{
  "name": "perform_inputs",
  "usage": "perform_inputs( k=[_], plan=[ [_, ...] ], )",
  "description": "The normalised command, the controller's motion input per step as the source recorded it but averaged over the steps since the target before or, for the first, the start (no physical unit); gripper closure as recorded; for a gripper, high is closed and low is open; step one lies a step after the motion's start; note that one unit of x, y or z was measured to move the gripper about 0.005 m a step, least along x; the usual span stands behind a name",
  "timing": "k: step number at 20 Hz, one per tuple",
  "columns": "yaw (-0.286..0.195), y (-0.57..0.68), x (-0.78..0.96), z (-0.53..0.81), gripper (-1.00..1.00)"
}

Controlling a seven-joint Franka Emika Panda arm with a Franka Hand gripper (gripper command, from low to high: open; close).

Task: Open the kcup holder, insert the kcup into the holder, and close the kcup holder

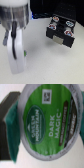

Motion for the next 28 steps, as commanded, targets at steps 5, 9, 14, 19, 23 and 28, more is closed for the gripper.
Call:
perform_inputs(
  k=[5, 9, 14, 19, 23, 28],
  plan=[
    [0.037, 0.58, 0.04, 0.76, 1.00],
    [0.015, 0.62, 0.04, 0.69, 1.00],
    [0.012, 0.63, 0.05, 0.59, 1.00],
    [0.020, 0.64, 0.02, 0.46, 1.00],
    [0.008, 0.66, 0.01, 0.43, 1.00],
    [0.010, 0.67, 0.04, 0.30, 1.00]
  ],
)
